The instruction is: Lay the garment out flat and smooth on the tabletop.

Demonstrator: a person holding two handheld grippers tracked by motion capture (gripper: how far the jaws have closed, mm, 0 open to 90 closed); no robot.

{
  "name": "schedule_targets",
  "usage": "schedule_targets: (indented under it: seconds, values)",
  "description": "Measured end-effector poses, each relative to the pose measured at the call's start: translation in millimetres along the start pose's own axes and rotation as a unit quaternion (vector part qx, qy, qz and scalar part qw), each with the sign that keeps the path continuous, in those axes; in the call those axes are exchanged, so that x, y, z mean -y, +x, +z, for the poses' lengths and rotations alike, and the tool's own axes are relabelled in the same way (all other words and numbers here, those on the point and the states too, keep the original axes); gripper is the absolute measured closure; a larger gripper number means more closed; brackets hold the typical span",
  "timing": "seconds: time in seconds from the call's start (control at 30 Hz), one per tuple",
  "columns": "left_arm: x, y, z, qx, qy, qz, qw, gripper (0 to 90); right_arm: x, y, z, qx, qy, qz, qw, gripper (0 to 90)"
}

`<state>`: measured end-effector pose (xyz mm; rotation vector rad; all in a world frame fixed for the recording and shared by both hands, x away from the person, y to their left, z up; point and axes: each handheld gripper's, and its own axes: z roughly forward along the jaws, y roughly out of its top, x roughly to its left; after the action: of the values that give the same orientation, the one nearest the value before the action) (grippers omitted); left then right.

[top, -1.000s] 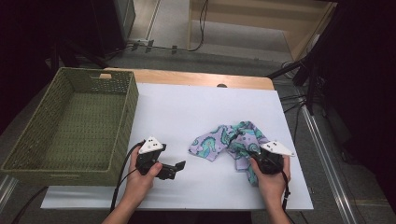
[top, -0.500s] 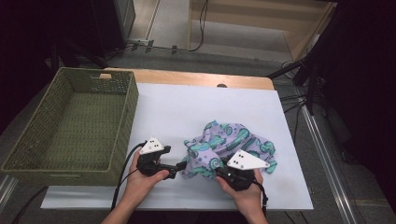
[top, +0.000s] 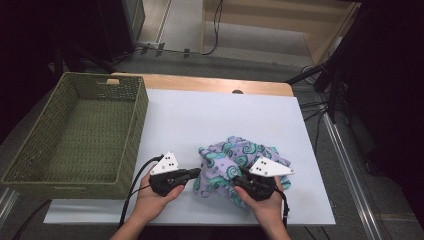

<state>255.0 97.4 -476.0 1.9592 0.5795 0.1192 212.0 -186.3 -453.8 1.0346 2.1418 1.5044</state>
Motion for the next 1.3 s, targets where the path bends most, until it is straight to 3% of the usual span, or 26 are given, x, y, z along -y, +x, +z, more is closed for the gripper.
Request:
schedule_targets:
  seconds: [0.07, 0.1, 0.17, 0.23, 0.27, 0.33, 0.4, 0.43, 0.47, 0.53, 0.6, 0.67, 0.7, 0.77, 0.8, 0.83, 0.9, 0.93, 0.97, 1.0, 1.07, 1.13, 1.17, 1.3]
  values:
    - [-0.4, 0.3, -0.8, -0.003, -0.005, -0.004, 1.0000, 89.9, 4.5, -13.0, -0.7, 0.049, 0.016, 0.022, 0.9984, 66.3]
    - [0.3, 3.1, -0.7, -0.013, -0.004, -0.019, 0.9997, 89.8, 7.6, -19.7, -0.8, 0.085, 0.026, 0.029, 0.9956, 61.6]
    - [3.3, 8.5, 0.1, -0.006, -0.004, -0.041, 0.9991, 88.1, 15.0, -34.1, -2.0, 0.161, 0.046, 0.048, 0.9847, 54.0]
    - [5.9, 12.3, 2.4, 0.005, 0.004, -0.056, 0.9984, 75.7, 22.0, -48.5, -5.8, 0.224, 0.062, 0.063, 0.9706, 45.9]
    - [6.6, 12.6, 4.0, 0.009, 0.009, -0.057, 0.9983, 72.0, 24.4, -54.8, -9.1, 0.247, 0.067, 0.072, 0.9640, 43.1]
    - [7.0, 11.5, 7.1, 0.002, 0.017, -0.056, 0.9983, 60.3, 26.1, -64.4, -19.2, 0.277, 0.061, 0.093, 0.9542, 39.2]
    - [7.1, 10.9, 9.7, -0.003, 0.021, -0.058, 0.9981, 52.6, 24.3, -70.6, -31.6, 0.296, 0.043, 0.108, 0.9480, 36.8]
    - [7.4, 10.4, 10.9, -0.006, 0.022, -0.062, 0.9978, 47.7, 23.0, -72.5, -37.9, 0.295, 0.030, 0.119, 0.9475, 36.5]
    - [7.6, 10.4, 11.3, -0.008, 0.024, -0.062, 0.9978, 45.8, 21.9, -74.3, -43.7, 0.285, 0.014, 0.132, 0.9494, 36.5]
    - [7.7, 10.1, 11.4, -0.016, 0.025, -0.068, 0.9973, 36.5, 18.5, -73.7, -50.6, 0.270, -0.003, 0.137, 0.9529, 35.4]
    - [7.0, 9.4, 10.8, -0.020, 0.021, -0.072, 0.9970, 26.2, 13.9, -67.8, -51.4, 0.228, -0.016, 0.128, 0.9651, 32.1]
    - [6.1, 8.8, 9.9, -0.030, 0.015, -0.075, 0.9966, 15.0, 9.9, -60.3, -43.7, 0.176, -0.011, 0.119, 0.9771, 24.0]
    - [5.8, 9.3, 9.0, -0.029, 0.011, -0.078, 0.9965, 11.6, 8.7, -56.3, -36.6, 0.156, 0.002, 0.114, 0.9812, 17.8]
    - [6.0, 10.0, 7.3, -0.031, 0.005, -0.079, 0.9964, 6.0, 9.7, -49.2, -17.3, 0.128, 0.046, 0.102, 0.9855, 7.8]
    - [6.0, 10.0, 7.3, -0.031, 0.005, -0.079, 0.9964, 1.4, 9.7, -49.2, -17.3, 0.128, 0.046, 0.102, 0.9855, 7.8]
    - [6.2, 11.4, 6.0, -0.024, 0.003, -0.081, 0.9964, 0.0, 16.0, -43.6, 2.5, 0.134, 0.097, 0.089, 0.9821, 0.0]
    - [6.1, 12.2, 4.4, -0.026, 0.000, -0.084, 0.9962, 0.0, 24.3, -41.2, 17.1, 0.159, 0.138, 0.075, 0.9747, 0.0]
    - [6.1, 12.2, 4.4, -0.026, 0.000, -0.084, 0.9962, 0.0, 24.3, -41.2, 17.1, 0.159, 0.138, 0.075, 0.9747, 0.0]
    - [6.0, 13.3, 3.9, -0.026, 0.003, -0.084, 0.9961, 0.0, 31.4, -42.3, 27.7, 0.186, 0.171, 0.068, 0.9650, 0.0]
    - [6.1, 13.5, 4.1, -0.029, 0.004, -0.083, 0.9961, 0.0, 34.6, -43.3, 30.7, 0.194, 0.181, 0.066, 0.9619, 0.0]
    - [6.3, 13.5, 4.6, -0.029, 0.005, -0.082, 0.9962, 0.0, 39.3, -45.7, 34.1, 0.199, 0.192, 0.058, 0.9594, 0.0]
    - [6.8, 13.1, 5.8, -0.027, 0.010, -0.084, 0.9960, 0.0, 40.8, -47.0, 34.9, 0.198, 0.194, 0.056, 0.9593, 0.0]
    - [7.1, 12.3, 7.4, -0.029, 0.015, -0.082, 0.9961, 0.0, 44.1, -51.2, 37.4, 0.202, 0.208, 0.061, 0.9551, 0.0]
    - [7.2, 10.8, 9.4, -0.027, 0.023, -0.083, 0.9959, 0.0, 44.1, -51.8, 34.3, 0.192, 0.201, 0.058, 0.9587, 18.8]
